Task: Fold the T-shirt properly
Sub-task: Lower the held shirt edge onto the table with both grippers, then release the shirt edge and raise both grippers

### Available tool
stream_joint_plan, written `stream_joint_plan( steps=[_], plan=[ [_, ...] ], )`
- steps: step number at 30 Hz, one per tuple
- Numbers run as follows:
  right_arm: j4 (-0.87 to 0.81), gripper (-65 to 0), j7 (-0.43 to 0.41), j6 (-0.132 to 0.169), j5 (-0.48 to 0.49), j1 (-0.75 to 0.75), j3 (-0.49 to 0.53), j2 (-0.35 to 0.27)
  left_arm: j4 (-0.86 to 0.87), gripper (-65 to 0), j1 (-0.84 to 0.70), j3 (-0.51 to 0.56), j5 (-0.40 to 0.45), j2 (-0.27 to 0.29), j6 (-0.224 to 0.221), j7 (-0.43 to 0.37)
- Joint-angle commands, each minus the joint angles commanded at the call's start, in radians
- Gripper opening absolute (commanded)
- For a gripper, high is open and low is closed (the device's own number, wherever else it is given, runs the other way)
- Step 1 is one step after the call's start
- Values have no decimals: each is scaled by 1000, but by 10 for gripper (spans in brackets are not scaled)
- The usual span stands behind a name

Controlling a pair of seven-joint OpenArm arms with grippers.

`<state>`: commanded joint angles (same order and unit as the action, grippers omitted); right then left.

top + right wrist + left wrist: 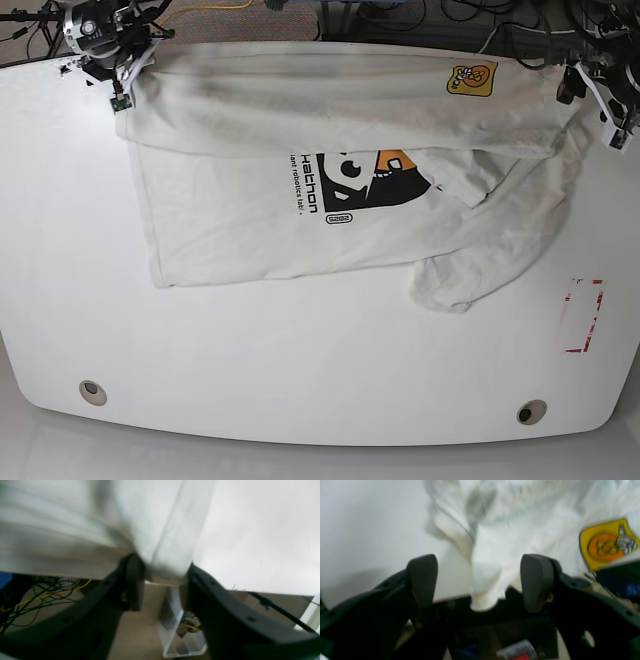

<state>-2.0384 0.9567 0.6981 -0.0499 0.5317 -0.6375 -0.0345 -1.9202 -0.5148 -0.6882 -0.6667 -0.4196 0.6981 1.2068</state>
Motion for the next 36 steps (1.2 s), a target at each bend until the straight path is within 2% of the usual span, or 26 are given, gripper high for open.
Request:
stream_joint_plan(
  steps=[6, 9, 20, 27, 31, 33, 36],
  plan=[
    [2, -68, 0, 0, 58, -40, 0, 0, 0, -172, 9, 38, 5, 8, 0, 0],
    [2, -24, 6, 0, 80, -63, 0, 0, -2, -172, 14, 40, 5, 21, 0, 0],
    [2, -24, 8, 0, 201, -118, -9, -23, 0, -172, 15, 63, 5, 40, 0, 0],
    [3, -24, 9, 0, 204, -193, -2, -14, 0, -172, 15, 81, 5, 44, 0, 0],
    [5, -24, 12, 0, 203, -235, 0, 12, 0, -172, 17, 81, 6, 77, 0, 0],
    [5, -25, 14, 0, 203, -241, 0, 20, 0, -172, 17, 81, 25, 86, 0, 0],
    [5, -79, 15, 0, 204, -238, 12, 25, 0, -174, 17, 97, 91, 114, 0, 0]
  ],
)
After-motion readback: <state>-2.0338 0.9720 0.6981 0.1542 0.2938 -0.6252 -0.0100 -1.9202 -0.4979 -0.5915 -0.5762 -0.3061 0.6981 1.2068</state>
